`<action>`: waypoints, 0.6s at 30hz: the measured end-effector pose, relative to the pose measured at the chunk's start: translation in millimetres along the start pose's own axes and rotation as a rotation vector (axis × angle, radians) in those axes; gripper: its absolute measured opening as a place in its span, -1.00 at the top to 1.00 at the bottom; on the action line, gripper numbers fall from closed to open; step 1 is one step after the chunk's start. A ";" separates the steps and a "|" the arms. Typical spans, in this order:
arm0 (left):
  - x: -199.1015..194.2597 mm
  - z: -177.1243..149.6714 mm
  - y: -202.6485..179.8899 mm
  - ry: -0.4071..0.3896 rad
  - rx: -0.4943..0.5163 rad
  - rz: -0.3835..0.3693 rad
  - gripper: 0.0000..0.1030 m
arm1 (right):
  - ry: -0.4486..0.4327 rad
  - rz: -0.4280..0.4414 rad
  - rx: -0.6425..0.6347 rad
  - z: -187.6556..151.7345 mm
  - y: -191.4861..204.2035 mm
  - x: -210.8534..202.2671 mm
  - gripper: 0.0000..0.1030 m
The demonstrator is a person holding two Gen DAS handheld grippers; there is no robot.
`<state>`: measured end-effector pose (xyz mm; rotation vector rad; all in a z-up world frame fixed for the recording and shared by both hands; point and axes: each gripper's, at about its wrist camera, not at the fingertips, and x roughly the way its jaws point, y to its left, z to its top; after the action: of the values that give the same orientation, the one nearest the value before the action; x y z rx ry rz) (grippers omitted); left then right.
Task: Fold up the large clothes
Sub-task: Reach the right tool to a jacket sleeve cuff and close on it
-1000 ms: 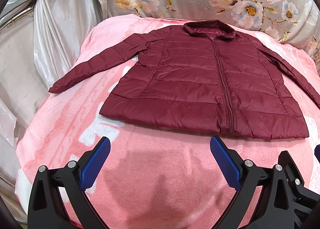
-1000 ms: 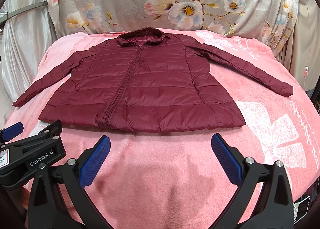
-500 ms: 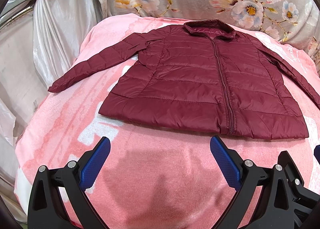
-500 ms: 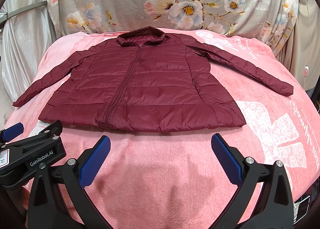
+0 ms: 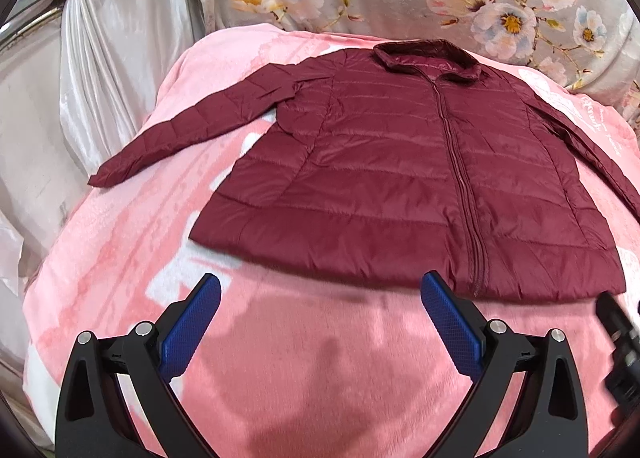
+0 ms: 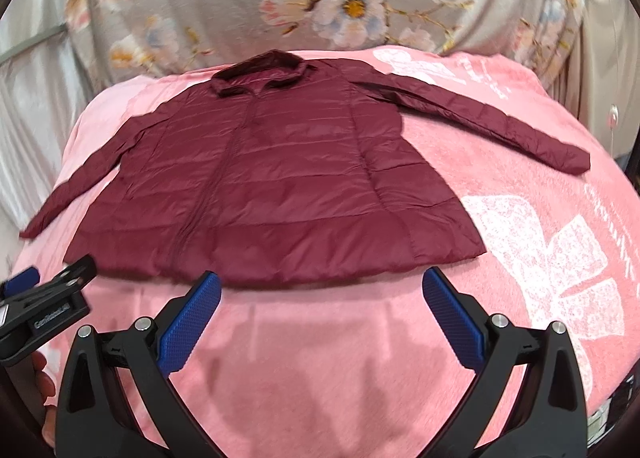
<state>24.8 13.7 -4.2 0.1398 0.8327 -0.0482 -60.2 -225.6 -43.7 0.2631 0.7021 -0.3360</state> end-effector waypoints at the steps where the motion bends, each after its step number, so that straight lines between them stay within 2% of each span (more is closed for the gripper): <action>1: 2.3 2.3 -0.6 -0.002 0.000 0.001 -0.90 | 0.001 -0.007 0.014 2.8 -6.2 3.0 -0.91; 6: 17.4 16.5 -10.7 0.001 0.010 0.009 -0.90 | -0.009 -0.042 0.052 21.1 -36.3 16.5 -0.91; 9: 25.3 24.9 -16.4 0.000 0.011 0.017 -0.90 | -0.006 -0.032 0.106 35.6 -63.4 28.0 -0.91; 13: 36.6 35.2 -20.1 0.012 0.004 0.001 -0.90 | -0.011 -0.022 0.242 58.4 -118.8 49.5 -0.91; 18: 50.4 48.9 -25.8 0.010 0.010 -0.011 -0.90 | -0.050 -0.066 0.427 83.4 -202.3 75.0 -0.91</action>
<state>92.0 -18.3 -11.7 0.1446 0.8434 -0.0620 -36.2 -455.2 -57.4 0.6349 0.5861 -0.5542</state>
